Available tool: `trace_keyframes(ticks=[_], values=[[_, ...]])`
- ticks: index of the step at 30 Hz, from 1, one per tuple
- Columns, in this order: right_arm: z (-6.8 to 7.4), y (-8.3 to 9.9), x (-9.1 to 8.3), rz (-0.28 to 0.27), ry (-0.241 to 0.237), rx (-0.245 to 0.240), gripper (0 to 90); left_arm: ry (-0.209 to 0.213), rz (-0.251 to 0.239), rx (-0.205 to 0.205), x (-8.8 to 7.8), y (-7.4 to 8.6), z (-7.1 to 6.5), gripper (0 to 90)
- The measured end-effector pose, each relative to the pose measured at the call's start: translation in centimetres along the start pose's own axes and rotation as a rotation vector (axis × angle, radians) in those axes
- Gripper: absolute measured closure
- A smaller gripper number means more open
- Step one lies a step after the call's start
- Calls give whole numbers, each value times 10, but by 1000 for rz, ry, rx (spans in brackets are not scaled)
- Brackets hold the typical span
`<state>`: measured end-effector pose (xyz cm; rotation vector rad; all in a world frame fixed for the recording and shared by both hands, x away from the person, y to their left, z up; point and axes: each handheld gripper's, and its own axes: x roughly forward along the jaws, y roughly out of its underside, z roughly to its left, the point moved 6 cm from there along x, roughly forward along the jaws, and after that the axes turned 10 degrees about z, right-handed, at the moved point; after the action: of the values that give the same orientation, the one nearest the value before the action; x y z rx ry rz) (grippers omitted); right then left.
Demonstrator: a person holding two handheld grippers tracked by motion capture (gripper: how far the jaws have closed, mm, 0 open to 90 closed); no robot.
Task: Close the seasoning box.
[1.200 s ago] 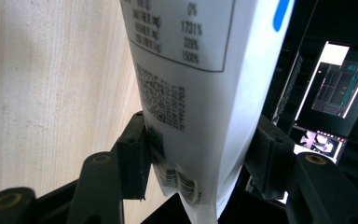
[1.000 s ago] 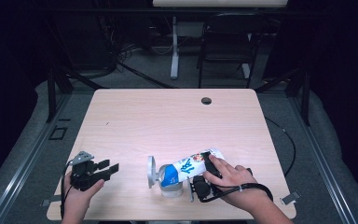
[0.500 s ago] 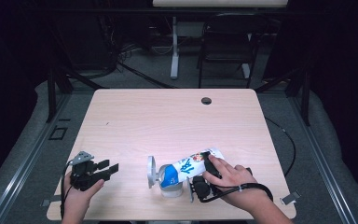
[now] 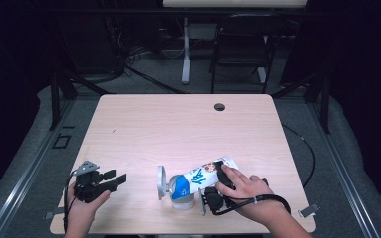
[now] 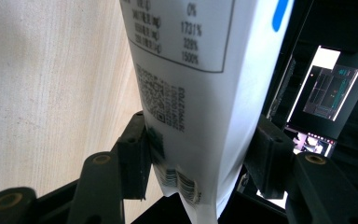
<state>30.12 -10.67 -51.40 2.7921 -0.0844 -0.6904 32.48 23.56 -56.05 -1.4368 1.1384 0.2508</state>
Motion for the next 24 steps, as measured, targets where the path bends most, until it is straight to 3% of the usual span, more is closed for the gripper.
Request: trace_keyframes(ticks=[24], values=[[-1, -1, 0, -4, 11, -12, 478, 0, 0, -5, 0, 1, 1, 499]])
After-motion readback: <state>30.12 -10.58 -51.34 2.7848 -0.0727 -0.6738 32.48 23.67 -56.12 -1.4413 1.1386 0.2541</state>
